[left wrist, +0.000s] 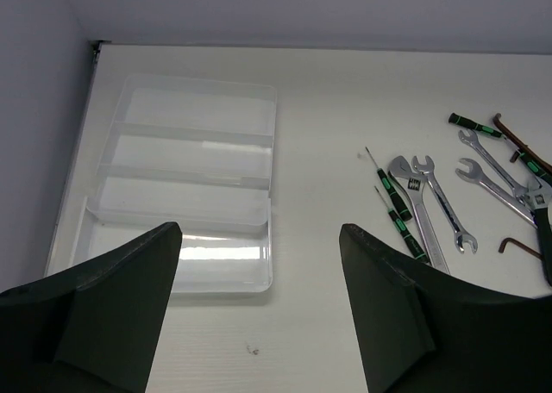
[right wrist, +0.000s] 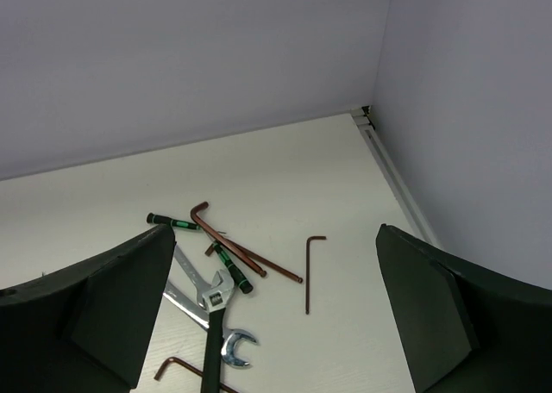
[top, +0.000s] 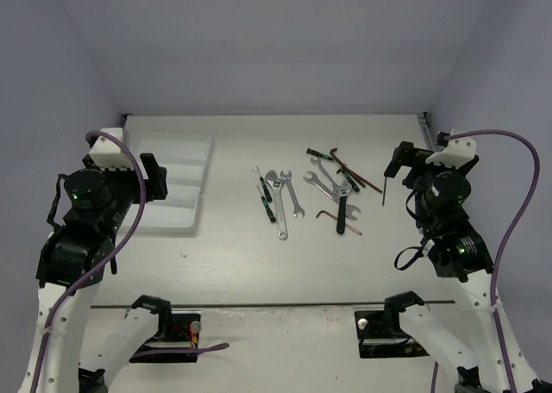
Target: Sort the tools into containers
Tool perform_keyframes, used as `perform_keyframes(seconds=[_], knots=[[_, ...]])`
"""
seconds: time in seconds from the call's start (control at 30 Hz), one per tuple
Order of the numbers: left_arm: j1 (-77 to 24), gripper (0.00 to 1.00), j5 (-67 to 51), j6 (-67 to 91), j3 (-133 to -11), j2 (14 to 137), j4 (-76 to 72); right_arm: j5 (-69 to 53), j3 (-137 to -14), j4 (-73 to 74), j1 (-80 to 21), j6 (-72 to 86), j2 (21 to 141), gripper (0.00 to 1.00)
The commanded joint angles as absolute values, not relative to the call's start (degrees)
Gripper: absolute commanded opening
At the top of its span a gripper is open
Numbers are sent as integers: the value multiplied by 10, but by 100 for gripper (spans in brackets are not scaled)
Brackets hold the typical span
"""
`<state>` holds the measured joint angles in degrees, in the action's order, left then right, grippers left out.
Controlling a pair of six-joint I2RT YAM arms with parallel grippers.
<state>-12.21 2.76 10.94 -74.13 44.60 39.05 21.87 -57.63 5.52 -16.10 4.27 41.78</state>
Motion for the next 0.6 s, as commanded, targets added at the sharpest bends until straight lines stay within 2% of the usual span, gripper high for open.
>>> perform_keyframes(seconds=[0.0,0.23,0.43,0.5,0.53,0.57], knots=[[-127,71,31,112,-744,444,366,234,-567,22,-162,55,403,100],[-127,71,24,126,-735,454,364,186,-528,31,-162,102,425,100],[-127,71,0,146,-714,477,367,129,-516,64,-161,201,551,100],[-127,71,-21,152,-706,483,367,75,-531,72,-162,221,606,81],[-128,71,-24,157,-701,487,367,67,-534,79,-162,239,643,68],[-129,71,-29,161,-698,489,367,54,-536,81,-163,258,678,60]])
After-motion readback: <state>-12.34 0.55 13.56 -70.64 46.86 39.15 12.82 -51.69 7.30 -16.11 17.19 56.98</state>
